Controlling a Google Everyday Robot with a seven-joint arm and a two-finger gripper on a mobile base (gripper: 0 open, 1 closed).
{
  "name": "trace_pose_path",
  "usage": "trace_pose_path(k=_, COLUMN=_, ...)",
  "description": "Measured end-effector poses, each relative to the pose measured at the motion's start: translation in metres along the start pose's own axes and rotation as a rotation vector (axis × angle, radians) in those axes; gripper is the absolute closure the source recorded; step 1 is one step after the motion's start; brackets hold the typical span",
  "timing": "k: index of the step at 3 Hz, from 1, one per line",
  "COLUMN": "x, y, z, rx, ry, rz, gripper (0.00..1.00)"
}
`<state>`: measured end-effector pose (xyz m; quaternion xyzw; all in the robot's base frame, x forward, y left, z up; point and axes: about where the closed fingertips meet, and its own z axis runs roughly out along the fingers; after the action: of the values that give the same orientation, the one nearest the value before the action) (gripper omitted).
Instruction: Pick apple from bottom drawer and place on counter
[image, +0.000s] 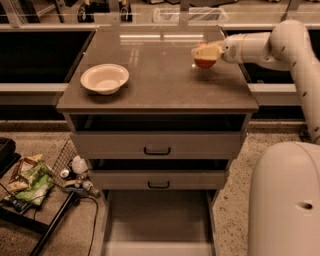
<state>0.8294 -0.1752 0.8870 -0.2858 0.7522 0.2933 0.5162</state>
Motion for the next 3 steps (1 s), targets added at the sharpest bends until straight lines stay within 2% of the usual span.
trace_pose_path(k=1, x=0.046, y=-0.002, z=0.042, rx=-0.032, ry=0.091, rz=-0.007, gripper=1.0)
trace_pose_path(k=2, x=0.037, y=-0.001, z=0.04, rx=-0.032, ry=0.091, rz=-0.007, gripper=0.82)
trace_pose_path(k=3, x=0.029, y=0.0, z=0.037, rx=-0.032, ry=0.091, rz=-0.007, gripper=0.59)
